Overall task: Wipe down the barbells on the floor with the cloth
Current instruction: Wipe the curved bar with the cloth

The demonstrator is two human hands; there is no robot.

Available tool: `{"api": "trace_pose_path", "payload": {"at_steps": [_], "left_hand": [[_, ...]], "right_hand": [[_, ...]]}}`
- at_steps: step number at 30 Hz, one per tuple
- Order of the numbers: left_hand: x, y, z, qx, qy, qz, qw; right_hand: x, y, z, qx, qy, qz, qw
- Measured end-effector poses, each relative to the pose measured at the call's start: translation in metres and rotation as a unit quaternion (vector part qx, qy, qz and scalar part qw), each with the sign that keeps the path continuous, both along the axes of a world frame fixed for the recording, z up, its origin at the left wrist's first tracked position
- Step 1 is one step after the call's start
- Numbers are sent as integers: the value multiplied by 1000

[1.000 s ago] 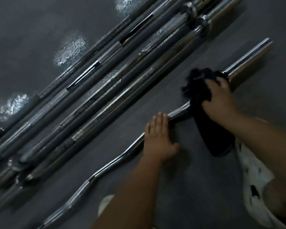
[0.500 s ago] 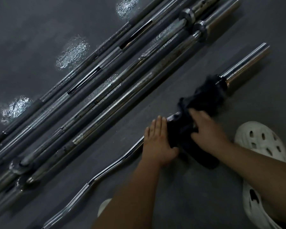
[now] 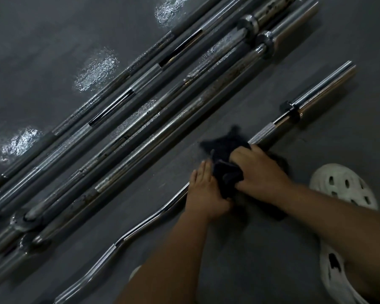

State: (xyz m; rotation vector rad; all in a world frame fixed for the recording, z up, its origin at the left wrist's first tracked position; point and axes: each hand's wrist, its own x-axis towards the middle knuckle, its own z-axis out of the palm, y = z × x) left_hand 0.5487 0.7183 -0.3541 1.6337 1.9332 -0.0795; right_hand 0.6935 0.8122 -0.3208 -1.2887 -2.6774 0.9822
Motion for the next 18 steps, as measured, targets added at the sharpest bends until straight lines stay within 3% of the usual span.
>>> {"api": "trace_pose_path", "payload": {"at_steps": [1, 3, 5, 8, 12, 13, 16, 18], "left_hand": [[-1, -1, -1, 1, 0, -2, 1000], [1, -2, -2, 16, -2, 10, 1000], [3, -3, -2, 20, -3, 14, 1000], [4, -2, 0, 15, -5, 14, 1000], [0, -2, 0, 16, -16, 11, 1000], [0, -2, 0, 19, -15, 11, 1000], [3, -4, -2, 21, -2, 14, 1000], [4, -3, -5, 21, 10, 12, 1000]], "right_hand": [[7, 17, 4, -12, 17, -12, 1000], [26, 62, 0, 12, 40, -177, 983], [31, 73, -7, 41, -3, -294, 955], [2, 19, -15, 35, -100, -213, 971], [15, 35, -7, -49, -29, -17, 998], [28, 56, -6, -43, -31, -18, 998], [47, 77, -10, 12, -21, -240, 971], [17, 28, -17, -10, -38, -219, 975]]}}
